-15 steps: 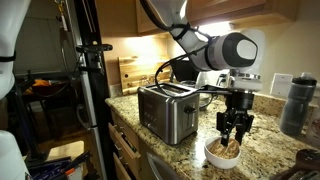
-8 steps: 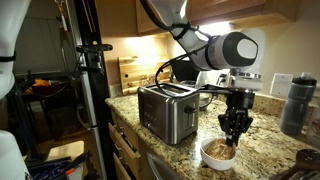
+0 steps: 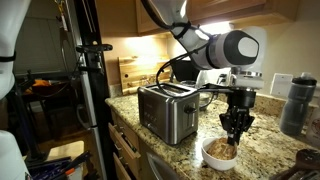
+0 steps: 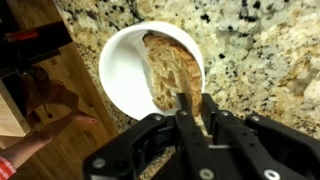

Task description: Place one slice of bread in each of the two slots on the toaster

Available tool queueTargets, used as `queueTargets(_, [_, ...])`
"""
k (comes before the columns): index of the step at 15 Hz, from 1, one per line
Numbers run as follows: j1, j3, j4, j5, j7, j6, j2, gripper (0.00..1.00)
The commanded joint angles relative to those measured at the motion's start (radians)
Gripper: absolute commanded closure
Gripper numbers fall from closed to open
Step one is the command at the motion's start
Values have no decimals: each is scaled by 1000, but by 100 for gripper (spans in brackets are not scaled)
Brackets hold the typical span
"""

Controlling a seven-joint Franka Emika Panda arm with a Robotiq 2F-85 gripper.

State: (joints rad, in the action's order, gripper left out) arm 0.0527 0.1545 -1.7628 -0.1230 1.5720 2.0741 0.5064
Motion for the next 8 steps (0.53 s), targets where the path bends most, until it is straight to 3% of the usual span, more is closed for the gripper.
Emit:
queueTargets(1, [-16,20,1,1,8,-9,-19,94])
queueTargets(8, [-27,36,-14,-18,28,-16,-70,96])
